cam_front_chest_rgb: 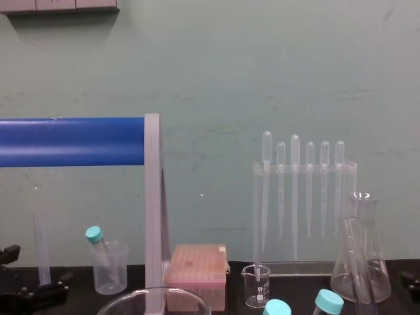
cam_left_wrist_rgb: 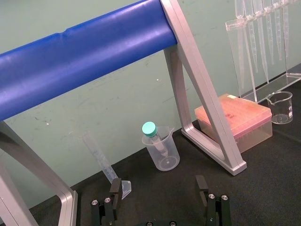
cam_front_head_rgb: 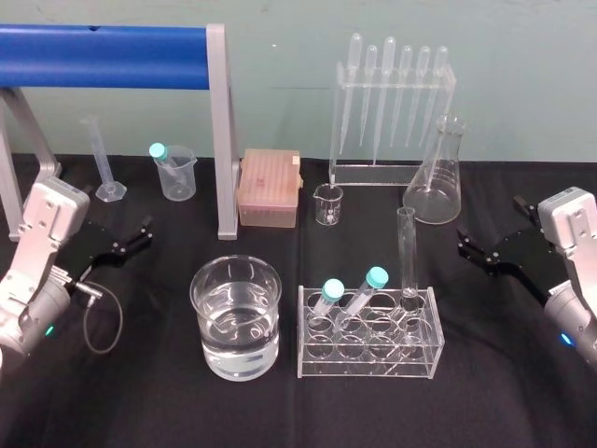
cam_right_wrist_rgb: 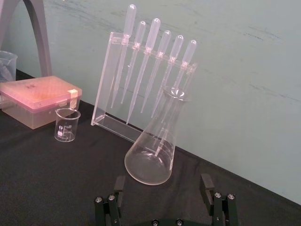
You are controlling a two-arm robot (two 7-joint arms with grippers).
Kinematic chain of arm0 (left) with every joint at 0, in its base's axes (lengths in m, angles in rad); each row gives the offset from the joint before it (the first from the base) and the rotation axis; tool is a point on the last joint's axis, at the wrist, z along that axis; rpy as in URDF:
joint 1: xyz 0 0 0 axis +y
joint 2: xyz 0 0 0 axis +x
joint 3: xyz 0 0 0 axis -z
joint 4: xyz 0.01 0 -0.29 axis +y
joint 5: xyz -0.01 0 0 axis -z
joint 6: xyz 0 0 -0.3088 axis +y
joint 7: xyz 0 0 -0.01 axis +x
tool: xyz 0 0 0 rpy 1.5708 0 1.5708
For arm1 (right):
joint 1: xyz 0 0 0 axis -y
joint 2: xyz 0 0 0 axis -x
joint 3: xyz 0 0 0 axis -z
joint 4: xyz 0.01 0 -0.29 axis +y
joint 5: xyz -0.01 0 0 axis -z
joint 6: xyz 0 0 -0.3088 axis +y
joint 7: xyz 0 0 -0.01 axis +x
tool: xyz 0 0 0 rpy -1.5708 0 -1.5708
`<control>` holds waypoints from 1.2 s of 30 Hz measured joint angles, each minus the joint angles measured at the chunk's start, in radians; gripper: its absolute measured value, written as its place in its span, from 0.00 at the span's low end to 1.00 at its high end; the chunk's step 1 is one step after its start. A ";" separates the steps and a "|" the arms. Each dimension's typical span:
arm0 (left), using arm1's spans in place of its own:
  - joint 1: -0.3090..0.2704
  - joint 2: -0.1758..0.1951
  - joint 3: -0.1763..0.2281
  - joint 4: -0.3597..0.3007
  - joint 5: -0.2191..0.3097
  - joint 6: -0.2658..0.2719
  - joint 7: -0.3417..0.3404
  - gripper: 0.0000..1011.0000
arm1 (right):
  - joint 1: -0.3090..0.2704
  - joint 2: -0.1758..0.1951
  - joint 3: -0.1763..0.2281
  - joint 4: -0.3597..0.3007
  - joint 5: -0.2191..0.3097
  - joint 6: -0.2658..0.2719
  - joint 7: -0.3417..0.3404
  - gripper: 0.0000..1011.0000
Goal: Hold the test tube with one hand and immerse one end into the beaker, then return it to the test tube rack.
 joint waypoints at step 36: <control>0.000 0.000 0.000 0.000 0.000 0.000 0.000 0.99 | 0.000 0.000 0.000 0.000 0.000 0.000 0.000 0.99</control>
